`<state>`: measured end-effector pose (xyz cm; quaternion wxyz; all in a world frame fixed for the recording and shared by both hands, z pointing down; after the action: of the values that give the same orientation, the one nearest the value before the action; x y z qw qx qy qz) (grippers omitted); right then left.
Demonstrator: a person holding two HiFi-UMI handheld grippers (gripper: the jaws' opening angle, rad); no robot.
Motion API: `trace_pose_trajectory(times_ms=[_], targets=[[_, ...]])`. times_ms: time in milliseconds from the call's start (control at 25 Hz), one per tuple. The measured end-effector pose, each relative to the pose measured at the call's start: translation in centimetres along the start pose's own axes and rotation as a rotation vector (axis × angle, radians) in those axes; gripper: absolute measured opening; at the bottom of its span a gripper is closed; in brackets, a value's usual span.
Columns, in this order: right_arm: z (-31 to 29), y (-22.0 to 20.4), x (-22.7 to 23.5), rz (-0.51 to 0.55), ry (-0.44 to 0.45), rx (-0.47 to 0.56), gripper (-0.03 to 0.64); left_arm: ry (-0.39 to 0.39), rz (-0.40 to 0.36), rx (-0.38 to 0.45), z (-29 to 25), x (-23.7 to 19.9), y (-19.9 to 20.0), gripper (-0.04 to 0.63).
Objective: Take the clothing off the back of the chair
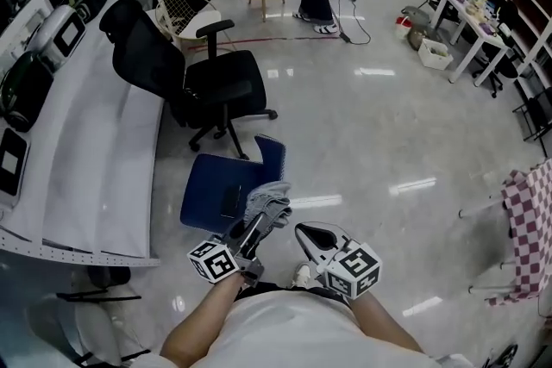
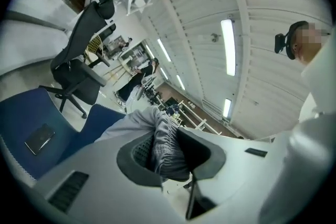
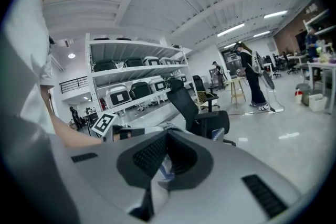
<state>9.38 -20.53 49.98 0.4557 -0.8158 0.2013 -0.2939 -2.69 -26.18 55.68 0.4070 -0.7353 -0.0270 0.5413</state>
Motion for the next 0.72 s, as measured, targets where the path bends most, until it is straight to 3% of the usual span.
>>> trace_pose_trajectory(times_ms=[280, 440, 720], targets=[[0.2, -0.3, -0.1, 0.012, 0.063, 0.004, 0.017, -0.052, -0.048, 0.090, 0.5, 5.1, 2.3, 0.086], [0.6, -0.6, -0.1, 0.018, 0.091, 0.001, 0.017, 0.010, -0.090, 0.083, 0.7, 5.4, 1.2, 0.086], [1.2, -1.6, 0.6, 0.009, 0.136, -0.006, 0.017, 0.015, -0.132, 0.147, 1.1, 7.8, 1.4, 0.086]])
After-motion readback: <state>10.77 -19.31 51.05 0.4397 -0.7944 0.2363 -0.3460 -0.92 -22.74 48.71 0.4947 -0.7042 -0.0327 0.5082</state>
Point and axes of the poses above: the fingertips, and each gripper's own axes: z backward along the fingers, x to its right, y out of its top, the point moved 3 cm from there along z, backward along the fingers, and after that the axes turned 5 degrees about -x, right-handed, at the moved point
